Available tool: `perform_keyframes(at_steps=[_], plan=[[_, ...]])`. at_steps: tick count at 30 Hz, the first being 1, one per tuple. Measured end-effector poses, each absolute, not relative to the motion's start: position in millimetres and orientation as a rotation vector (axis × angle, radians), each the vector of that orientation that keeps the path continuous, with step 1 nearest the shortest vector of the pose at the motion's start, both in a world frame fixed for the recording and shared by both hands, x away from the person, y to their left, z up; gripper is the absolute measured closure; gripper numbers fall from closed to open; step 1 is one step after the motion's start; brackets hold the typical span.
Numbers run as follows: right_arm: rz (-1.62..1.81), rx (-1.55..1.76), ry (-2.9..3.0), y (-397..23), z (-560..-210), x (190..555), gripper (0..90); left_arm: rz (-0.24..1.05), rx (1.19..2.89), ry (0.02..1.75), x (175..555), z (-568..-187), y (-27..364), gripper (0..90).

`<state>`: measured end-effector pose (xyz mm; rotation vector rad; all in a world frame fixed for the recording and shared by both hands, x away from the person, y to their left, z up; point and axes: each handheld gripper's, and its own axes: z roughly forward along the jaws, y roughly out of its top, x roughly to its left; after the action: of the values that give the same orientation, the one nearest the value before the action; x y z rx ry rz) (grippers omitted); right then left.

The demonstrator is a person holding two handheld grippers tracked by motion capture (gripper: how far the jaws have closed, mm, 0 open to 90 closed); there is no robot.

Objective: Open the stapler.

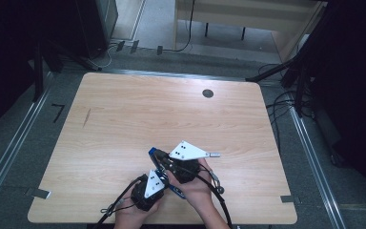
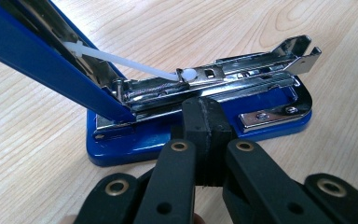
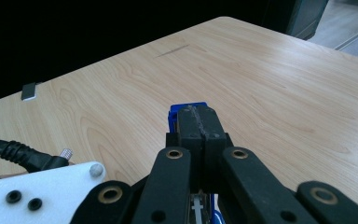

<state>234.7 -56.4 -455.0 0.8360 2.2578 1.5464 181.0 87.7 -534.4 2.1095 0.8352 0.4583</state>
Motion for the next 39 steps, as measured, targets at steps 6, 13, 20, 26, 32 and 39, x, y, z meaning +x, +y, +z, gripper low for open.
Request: perform_keyframes(at_steps=[6, 13, 20, 26, 32, 39], plan=[[1.542, 0.826, 2.267, -53, -455, 237, 90.0, 0.458, 2.109, 0.835, 181, -534, 88, 90.0], [1.543, 0.821, 2.271, -50, -457, 240, 90.0, 0.458, 2.11, 0.835, 181, -534, 88, 90.0], [1.544, 0.811, 2.283, -46, -458, 243, 90.0, 0.457, 2.11, 0.835, 181, -534, 88, 90.0], [1.553, 0.816, 2.288, -42, -460, 246, 90.0, 0.457, 2.11, 0.835, 181, -534, 88, 90.0], [1.554, 0.81, 2.297, -39, -462, 249, 90.0, 0.457, 2.112, 0.834, 181, -534, 88, 90.0], [1.549, 0.81, 2.305, -36, -465, 251, 90.0, 0.458, 2.112, 0.834, 181, -534, 88, 90.0]])
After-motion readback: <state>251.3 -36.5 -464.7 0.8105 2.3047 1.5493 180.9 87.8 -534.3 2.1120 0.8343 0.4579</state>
